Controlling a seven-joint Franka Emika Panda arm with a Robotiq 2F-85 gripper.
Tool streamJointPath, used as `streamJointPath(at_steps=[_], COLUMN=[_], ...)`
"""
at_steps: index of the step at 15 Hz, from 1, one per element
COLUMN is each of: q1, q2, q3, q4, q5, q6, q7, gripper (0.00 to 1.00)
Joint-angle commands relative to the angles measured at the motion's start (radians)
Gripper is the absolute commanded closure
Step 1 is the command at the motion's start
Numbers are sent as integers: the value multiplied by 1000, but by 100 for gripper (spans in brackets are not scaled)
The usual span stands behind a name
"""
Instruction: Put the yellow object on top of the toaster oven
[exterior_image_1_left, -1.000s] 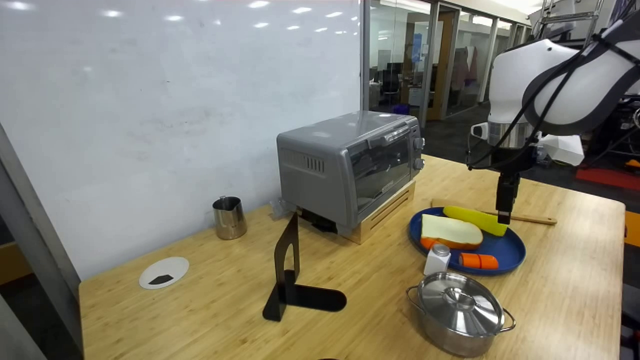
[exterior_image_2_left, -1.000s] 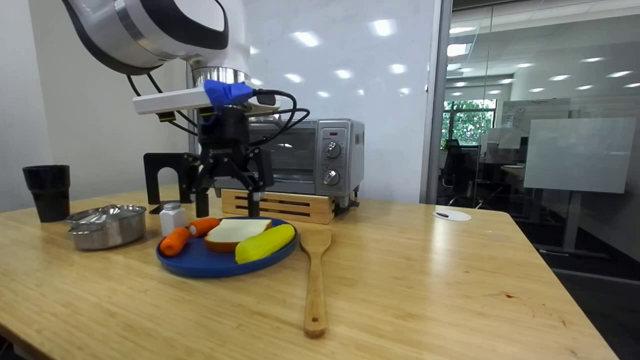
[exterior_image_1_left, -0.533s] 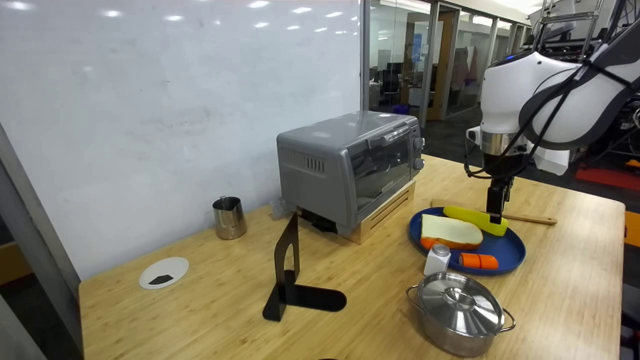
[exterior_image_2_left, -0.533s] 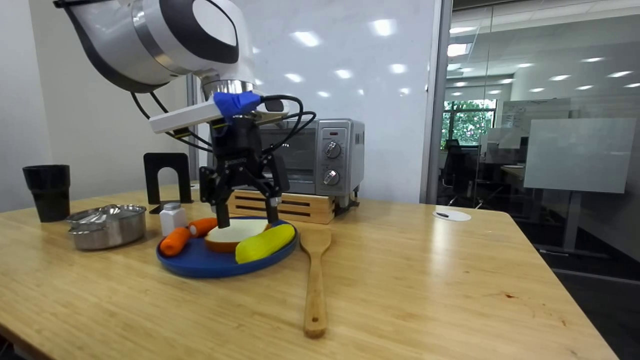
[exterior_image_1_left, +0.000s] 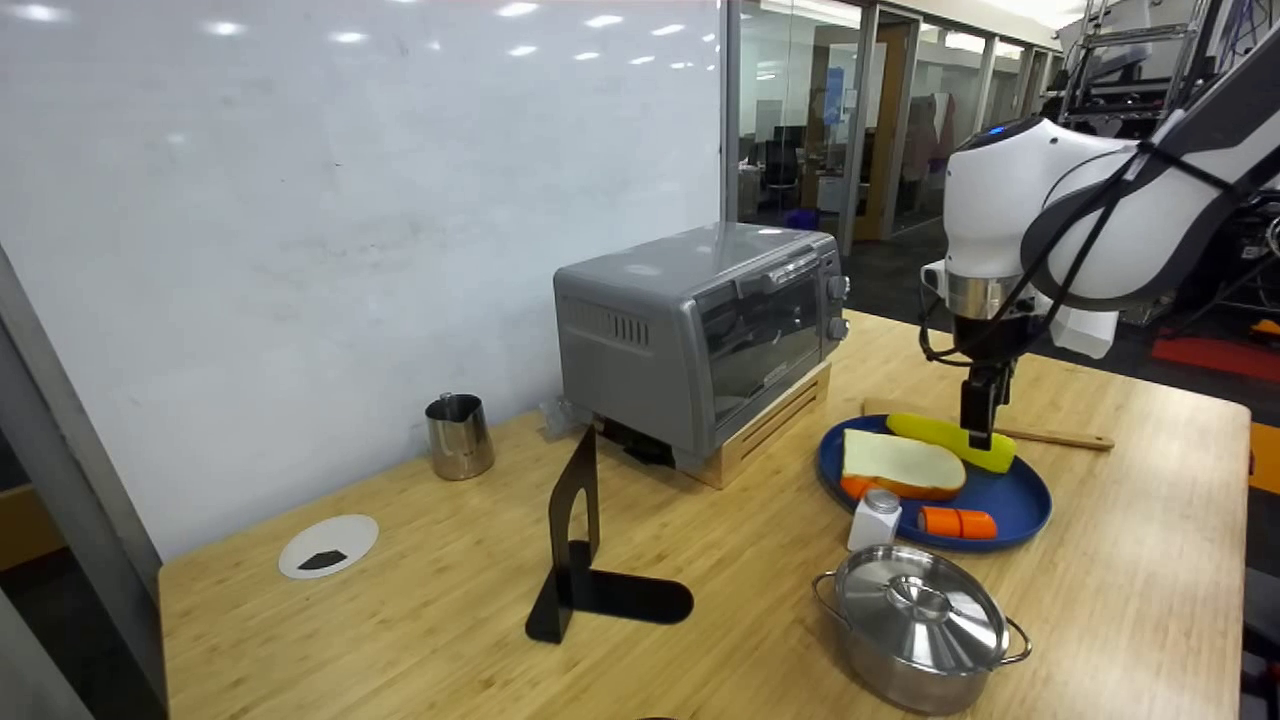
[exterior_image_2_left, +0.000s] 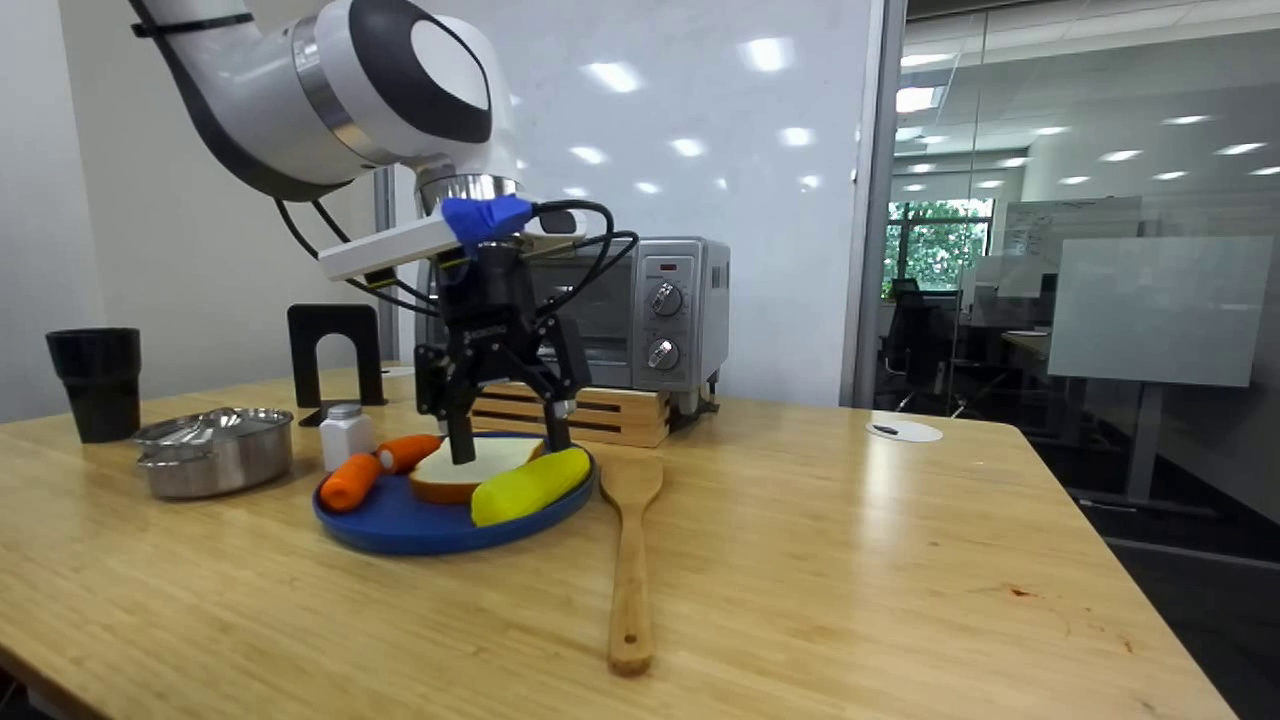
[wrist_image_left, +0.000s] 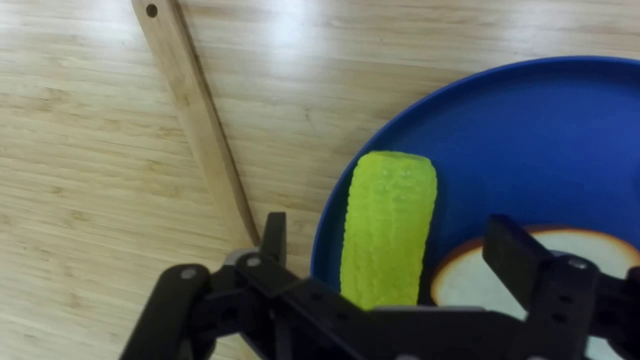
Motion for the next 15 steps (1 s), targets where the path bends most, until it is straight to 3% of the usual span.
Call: streamJointPath(at_steps=[1,13,14,15], q1=[-2,12,13,15], q2=[56,100,99,99], q3=[0,-4,-4,-4], q4=[32,60,62,62], q5=[-37,-84,-90,-96], q6=[17,17,18,17], q7=[35,56,57,58], gripper=[0,2,26,27])
